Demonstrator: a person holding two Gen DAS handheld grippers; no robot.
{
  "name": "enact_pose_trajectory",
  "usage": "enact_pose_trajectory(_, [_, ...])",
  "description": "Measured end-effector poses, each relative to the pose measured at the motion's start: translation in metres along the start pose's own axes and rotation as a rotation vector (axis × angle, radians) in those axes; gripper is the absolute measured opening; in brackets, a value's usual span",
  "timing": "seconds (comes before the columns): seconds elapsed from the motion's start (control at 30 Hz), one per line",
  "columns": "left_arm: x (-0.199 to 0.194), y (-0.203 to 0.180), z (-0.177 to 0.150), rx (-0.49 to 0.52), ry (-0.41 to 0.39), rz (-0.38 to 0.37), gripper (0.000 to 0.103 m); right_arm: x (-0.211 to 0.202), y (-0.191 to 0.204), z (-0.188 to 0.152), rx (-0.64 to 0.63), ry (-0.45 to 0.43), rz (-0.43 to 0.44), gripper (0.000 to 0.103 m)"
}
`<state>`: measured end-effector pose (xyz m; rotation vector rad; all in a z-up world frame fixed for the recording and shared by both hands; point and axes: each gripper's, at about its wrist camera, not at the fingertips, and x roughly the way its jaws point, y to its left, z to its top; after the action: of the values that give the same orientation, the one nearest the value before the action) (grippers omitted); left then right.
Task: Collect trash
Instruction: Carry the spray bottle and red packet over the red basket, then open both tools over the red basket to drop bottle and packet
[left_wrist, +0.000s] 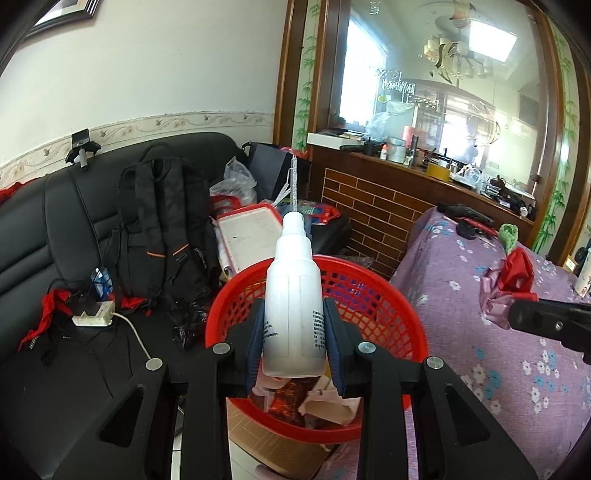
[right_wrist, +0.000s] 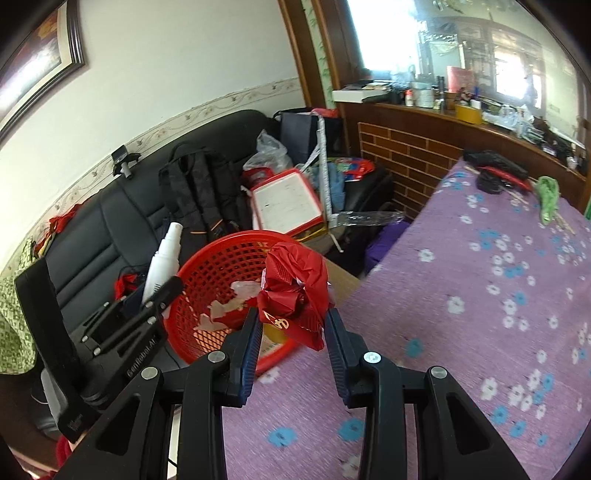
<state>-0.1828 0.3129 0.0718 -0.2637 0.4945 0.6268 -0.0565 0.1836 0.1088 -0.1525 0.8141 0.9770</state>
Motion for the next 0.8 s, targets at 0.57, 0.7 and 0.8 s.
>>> enact_pose_trajectory(0.57, [0.020, -0.003, 0.003, 0.024, 0.025, 0.001, 0.031, 0.061, 0.009, 0.041, 0.029, 0.039, 0.048, 0.054])
enact_pose_trajectory(0.7, [0.015, -0.005, 0.002, 0.022, 0.004, 0.011, 0.060, 0.052, 0.001, 0.039, 0.051, 0.025, 0.064, 0.062])
enact_pose_trajectory(0.8, [0.009, -0.005, 0.002, 0.023, -0.006, 0.015, 0.062, 0.038, -0.008, 0.035, 0.075, 0.007, 0.072, 0.063])
